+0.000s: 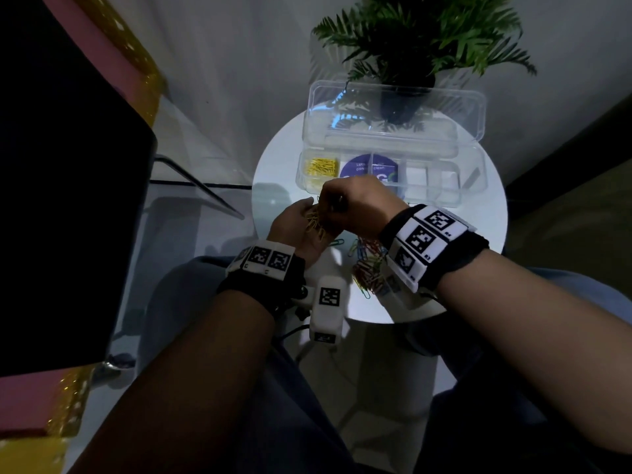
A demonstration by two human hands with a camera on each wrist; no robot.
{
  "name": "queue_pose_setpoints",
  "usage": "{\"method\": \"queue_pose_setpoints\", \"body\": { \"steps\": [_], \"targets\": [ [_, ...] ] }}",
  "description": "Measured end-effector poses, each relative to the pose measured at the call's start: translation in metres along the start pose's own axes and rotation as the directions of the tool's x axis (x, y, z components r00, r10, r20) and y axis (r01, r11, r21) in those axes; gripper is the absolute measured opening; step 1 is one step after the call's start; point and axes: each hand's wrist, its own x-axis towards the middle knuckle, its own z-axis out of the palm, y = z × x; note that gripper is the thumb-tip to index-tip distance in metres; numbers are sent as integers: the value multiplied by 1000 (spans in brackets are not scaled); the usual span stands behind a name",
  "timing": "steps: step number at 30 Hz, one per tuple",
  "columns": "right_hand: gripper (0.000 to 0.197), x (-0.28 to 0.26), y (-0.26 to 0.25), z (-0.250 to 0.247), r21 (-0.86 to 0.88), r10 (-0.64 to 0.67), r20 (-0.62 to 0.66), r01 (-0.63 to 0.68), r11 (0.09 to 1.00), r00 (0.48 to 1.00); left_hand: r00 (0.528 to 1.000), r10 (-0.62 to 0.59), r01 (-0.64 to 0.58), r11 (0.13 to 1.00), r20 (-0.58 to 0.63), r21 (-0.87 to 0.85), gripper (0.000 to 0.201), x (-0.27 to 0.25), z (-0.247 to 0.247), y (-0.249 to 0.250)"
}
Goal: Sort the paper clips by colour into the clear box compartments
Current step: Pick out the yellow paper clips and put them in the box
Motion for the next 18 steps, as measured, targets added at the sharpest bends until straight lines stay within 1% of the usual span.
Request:
{"method": "queue_pose_setpoints", "body": {
  "steps": [2, 5, 6, 7, 9, 11, 13, 14, 16, 18],
  "targets": [
    [17, -2, 0, -4, 36, -6, -21, 6, 999, 1000, 1000, 13, -13, 999, 16, -37, 39, -2, 1, 2],
    [11, -7, 8, -9, 95, -1, -169, 17, 995, 986, 1000, 26, -26, 1000, 6, -15, 43, -1, 0, 5],
    [9, -9, 12, -10, 103, 14, -205, 7, 995, 979, 1000, 30, -30, 999, 3, -27, 43, -1, 0, 6],
    [7, -12, 18, -9, 103, 36, -211, -14, 995, 977, 999, 32, -31, 998, 7, -51, 44, 0, -1, 7],
    [8, -19, 28, -1, 58, 68, -154, -59, 997, 986, 999, 47, -46, 998, 14, -46, 44, 1, -4, 9],
    [10, -25, 36, 11, -67, 70, -32, -72, 995, 997, 998, 63, -63, 998, 1, 2, 40, 2, -6, 11],
    [17, -29, 39, 23, -206, 75, 98, -53, 977, 992, 998, 70, -70, 997, -7, 31, 34, 3, -8, 11],
    [21, -29, 40, 28, -250, 91, 138, -54, 967, 986, 997, 77, -77, 996, -10, 40, 32, 3, -9, 11],
    [25, -28, 41, 34, -300, 118, 157, -66, 952, 981, 996, 86, -85, 995, -11, 48, 28, 3, -9, 12],
    [25, -26, 42, 36, -309, 128, 144, -78, 948, 981, 996, 83, -83, 995, -10, 47, 27, 4, -10, 13]
  ]
}}
